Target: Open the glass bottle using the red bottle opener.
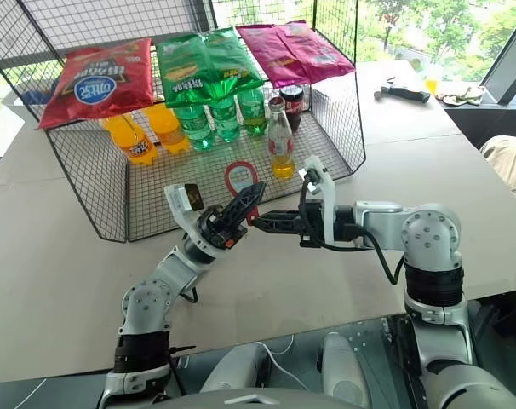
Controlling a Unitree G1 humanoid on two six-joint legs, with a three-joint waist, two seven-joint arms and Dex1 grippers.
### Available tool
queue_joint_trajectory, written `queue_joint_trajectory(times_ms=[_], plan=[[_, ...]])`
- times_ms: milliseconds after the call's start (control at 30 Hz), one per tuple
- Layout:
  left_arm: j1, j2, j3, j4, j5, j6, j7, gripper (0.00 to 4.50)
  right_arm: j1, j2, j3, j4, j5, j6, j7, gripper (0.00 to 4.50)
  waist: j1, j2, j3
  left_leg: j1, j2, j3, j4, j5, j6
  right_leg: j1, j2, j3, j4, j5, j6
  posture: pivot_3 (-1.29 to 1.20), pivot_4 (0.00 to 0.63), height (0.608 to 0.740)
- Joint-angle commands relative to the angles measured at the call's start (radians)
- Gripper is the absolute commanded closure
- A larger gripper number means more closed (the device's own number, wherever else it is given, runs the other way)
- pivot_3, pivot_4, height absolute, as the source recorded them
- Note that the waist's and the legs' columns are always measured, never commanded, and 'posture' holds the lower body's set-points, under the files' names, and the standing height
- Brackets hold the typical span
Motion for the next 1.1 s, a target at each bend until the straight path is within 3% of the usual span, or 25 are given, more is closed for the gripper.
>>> queue_joint_trajectory(times_ms=[33, 167, 433, 1100], plan=[[-0.008, -0.006, -0.028, -0.019, 0.025, -0.004, 0.007, 2.88, -0.01, 0.019, 0.015, -0.031, 0.057, 0.002, 0.003, 4.5, 0.0, 0.0, 0.0, 0.0, 0.0, 0.0, 0.0, 0.0, 0.0, 0.0, 0.0, 0.0, 0.0, 0.0, 0.0, 0.0, 0.15, 0.74], [-0.007, -0.013, -0.024, -0.013, 0.048, -0.016, 0.017, 0.86, -0.008, 0.013, 0.02, -0.033, 0.062, 0.002, -0.002, 4.5, 0.0, 0.0, 0.0, 0.0, 0.0, 0.0, 0.0, 0.0, 0.0, -0.001, 0.0, 0.0, 0.0, 0.0, 0.0, 0.0, 0.15, 0.74], [0.015, 0.013, -0.003, -0.04, 0.036, -0.004, -0.008, 0.86, -0.006, -0.035, 0.008, -0.022, 0.088, -0.002, 0.009, 4.5, 0.0, 0.0, 0.0, -0.001, 0.0, 0.0, 0.0, 0.0, 0.0, -0.001, 0.0, 0.0, 0.0, 0.0, 0.0, 0.0, 0.15, 0.74], [-0.015, 0.074, 0.076, -0.045, -0.174, 0.066, 0.002, 0.86, 0.026, -0.173, 0.026, 0.027, 0.039, -0.053, 0.142, 4.5, 0.001, 0.0, 0.0, -0.008, 0.0, -0.002, 0.0, 0.0, 0.0, -0.007, 0.0, -0.002, -0.002, 0.0, 0.0, 0.0, 0.15, 0.74]])
